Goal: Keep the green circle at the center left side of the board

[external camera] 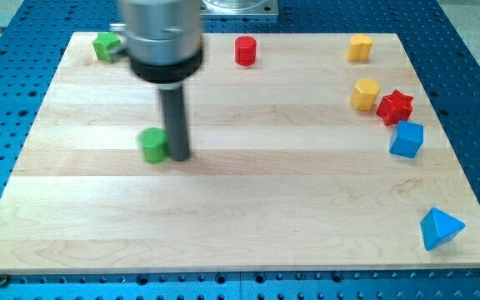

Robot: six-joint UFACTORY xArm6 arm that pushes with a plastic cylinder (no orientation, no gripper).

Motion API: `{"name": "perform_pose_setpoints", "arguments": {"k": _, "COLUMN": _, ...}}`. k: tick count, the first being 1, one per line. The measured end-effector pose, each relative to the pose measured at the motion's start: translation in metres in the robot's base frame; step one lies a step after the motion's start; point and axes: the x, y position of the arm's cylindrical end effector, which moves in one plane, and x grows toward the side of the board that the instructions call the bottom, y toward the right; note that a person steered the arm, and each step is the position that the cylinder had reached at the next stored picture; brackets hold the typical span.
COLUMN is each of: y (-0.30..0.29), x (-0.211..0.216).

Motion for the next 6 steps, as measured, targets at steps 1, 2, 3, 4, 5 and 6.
{"name": "perform_pose_setpoints", "arguments": {"k": 1, "y": -0.061, "x": 0.0}}
{"name": "perform_pose_setpoints", "arguments": {"k": 2, "y": -0.09, "x": 0.028}}
{"name": "perform_pose_setpoints", "arguments": {"k": 3, "y": -0.11, "x": 0.04}}
{"name": "perform_pose_setpoints", "arguments": {"k": 4, "y": -0.11, "x": 0.006}}
{"name": "perform_pose_setpoints", "arguments": {"k": 5, "y": -0.1, "x": 0.003}}
{"name": "perform_pose_setpoints", "arguments": {"k": 6, "y": -0.101, "x": -0.016}}
